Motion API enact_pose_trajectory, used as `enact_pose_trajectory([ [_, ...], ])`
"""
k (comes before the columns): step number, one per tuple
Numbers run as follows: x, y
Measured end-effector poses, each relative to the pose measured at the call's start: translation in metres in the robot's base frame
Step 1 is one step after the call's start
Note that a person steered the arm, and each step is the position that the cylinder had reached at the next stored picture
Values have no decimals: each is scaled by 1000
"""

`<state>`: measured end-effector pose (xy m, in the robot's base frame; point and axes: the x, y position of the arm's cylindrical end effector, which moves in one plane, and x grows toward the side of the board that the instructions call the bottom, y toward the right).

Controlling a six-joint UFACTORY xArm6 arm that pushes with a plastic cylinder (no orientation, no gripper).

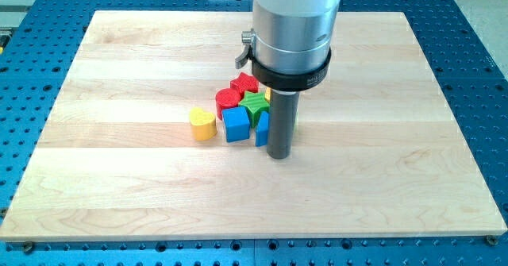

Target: Move the heart and triangle either side to the blue cube

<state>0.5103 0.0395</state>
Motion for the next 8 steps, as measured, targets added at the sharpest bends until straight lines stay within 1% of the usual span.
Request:
enact_pose_trajectory([
  [3,-11,16],
  [4,-11,10],
  [6,-11,-21],
  [8,-11,-5],
])
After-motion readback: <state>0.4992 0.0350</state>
